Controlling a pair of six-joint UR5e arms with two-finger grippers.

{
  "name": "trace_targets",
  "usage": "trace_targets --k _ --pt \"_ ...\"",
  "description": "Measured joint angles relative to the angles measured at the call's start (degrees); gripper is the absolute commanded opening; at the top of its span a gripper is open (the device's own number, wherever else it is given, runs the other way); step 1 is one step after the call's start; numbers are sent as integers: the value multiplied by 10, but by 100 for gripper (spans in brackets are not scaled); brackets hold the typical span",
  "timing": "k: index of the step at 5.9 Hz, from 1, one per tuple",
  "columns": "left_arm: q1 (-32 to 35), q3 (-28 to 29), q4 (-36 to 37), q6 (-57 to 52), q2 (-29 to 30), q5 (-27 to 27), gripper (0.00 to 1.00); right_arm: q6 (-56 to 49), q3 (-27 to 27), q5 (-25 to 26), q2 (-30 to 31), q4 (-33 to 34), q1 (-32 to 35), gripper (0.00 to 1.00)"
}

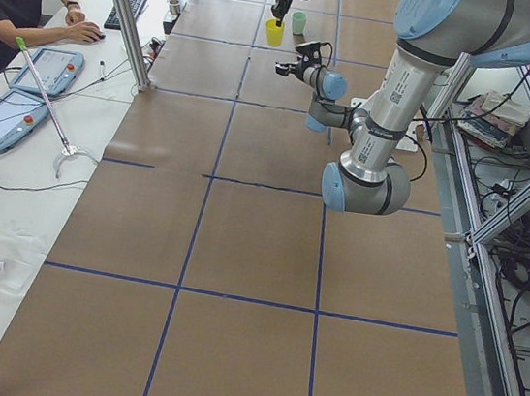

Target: Transfer and stack yellow cup on green cup

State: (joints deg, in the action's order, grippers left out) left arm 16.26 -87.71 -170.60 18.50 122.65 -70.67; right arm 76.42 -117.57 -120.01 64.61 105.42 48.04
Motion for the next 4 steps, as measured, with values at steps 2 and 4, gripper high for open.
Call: trace_targets --k 2,4 --pt "0 0 0 1 0 0 100 -62 -44 -31 112 0 61 0" --pt "-1 1 2 1 -1 9 99 -150 -65 -48 222 -7 131 0"
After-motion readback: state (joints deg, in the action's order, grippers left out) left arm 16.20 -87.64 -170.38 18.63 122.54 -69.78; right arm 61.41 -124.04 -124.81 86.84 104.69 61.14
